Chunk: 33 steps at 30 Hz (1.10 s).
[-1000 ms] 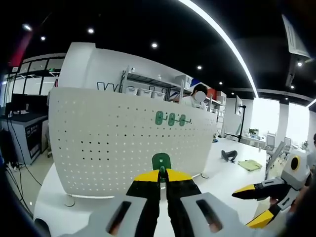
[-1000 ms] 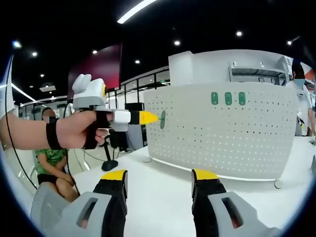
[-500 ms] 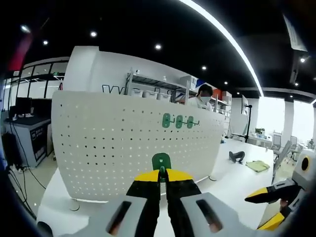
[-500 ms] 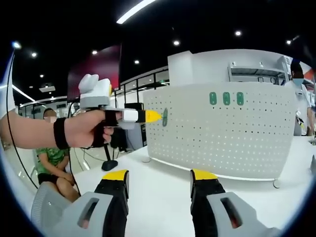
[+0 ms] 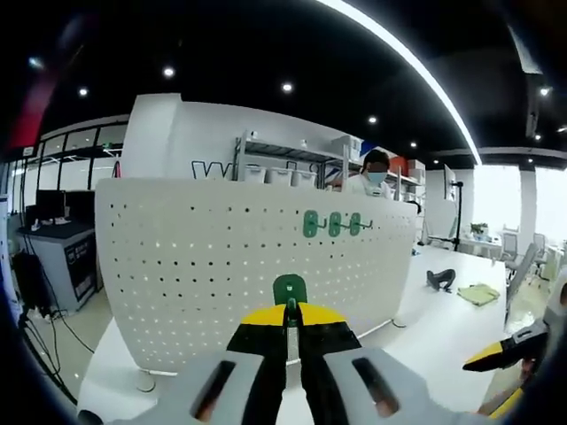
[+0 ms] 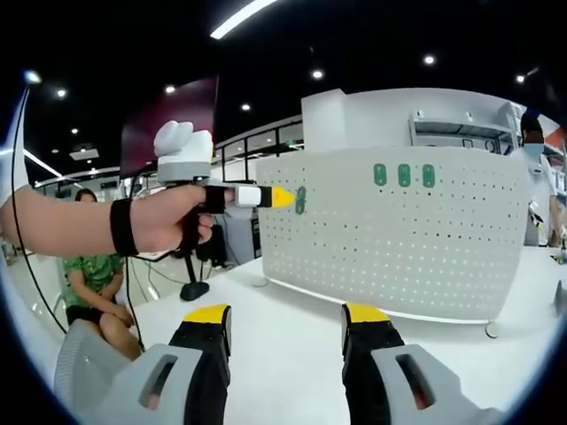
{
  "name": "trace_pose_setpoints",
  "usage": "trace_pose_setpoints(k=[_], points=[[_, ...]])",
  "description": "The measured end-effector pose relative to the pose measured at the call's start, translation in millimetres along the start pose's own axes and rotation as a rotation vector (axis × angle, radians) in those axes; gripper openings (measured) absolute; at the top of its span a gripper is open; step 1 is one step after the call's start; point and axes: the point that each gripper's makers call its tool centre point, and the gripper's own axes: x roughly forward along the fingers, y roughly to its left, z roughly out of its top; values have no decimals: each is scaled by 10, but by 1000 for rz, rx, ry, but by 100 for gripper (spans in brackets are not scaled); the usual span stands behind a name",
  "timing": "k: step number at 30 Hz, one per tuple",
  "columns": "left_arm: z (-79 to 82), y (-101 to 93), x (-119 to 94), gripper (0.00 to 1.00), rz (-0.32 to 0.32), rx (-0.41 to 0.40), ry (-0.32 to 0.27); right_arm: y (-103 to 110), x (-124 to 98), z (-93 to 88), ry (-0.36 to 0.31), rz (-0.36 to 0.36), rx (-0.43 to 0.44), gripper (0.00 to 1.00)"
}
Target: Insert the hook assembly into the mounting plate slot until the hook locks in place.
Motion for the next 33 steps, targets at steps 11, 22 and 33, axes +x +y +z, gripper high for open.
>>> trace_pose_setpoints(k=[11, 22, 33], points=[[89, -40, 150, 3, 12, 68, -11, -42, -43, 60, -26, -10, 5, 51], [158, -58, 258, 3, 12, 100, -14, -77, -71, 88, -47, -15, 17, 50], [245, -64, 401, 3, 23, 131, -32, -91, -91, 29, -39, -20, 33, 50]])
